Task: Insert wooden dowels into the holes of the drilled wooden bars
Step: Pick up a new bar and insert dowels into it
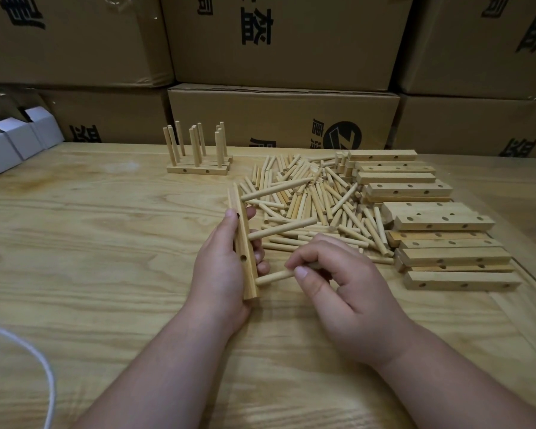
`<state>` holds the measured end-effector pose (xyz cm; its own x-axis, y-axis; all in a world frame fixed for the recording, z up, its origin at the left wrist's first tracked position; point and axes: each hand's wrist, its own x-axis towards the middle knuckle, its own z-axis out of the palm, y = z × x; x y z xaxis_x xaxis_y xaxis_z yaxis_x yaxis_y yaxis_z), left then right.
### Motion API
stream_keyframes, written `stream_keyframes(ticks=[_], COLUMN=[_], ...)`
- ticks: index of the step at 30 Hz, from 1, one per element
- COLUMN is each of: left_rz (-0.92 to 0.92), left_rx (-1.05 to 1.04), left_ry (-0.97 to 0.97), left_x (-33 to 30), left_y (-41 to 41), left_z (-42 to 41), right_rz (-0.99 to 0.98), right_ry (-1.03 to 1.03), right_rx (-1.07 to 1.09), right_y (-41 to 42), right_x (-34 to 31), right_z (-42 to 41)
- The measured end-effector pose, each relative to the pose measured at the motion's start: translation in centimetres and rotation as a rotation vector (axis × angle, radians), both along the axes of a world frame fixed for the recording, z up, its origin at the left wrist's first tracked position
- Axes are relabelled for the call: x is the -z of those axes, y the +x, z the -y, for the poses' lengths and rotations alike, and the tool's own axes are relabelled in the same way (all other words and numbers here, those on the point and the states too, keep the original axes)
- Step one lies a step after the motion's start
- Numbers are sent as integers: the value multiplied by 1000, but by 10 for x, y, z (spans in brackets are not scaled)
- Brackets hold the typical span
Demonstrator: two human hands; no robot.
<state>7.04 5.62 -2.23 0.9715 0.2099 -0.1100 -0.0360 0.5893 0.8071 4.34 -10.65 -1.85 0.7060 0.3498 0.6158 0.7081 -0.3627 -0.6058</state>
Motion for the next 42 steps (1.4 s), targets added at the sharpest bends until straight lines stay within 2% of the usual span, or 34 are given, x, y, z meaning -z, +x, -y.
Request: stream_keyframes(ticks=[10, 20, 26, 30, 33, 37, 42], left_rz=[-3, 38, 19, -5, -33, 2, 69], left_rx=[3, 4, 5, -24, -49, -50, -22], left_ry=[-1, 113, 96, 49, 23, -36, -16], left_x=[0, 3, 3, 3, 1, 1, 4], left_y=[-1, -1, 0, 1, 2, 2, 2], left_z=[-2, 0, -1, 0, 0, -3, -2], right_rz=[-187, -249, -374, -541, -552, -520, -524], right_ry=[-128, -168, -39, 274, 399, 422, 312], right_rx=[24, 32, 15, -92, -91, -32, 111], right_y=[0, 1, 1, 0, 1, 2, 1], right_x=[5, 3, 7, 6, 3, 0, -1], right_z=[1, 5, 3, 0, 1, -1, -3])
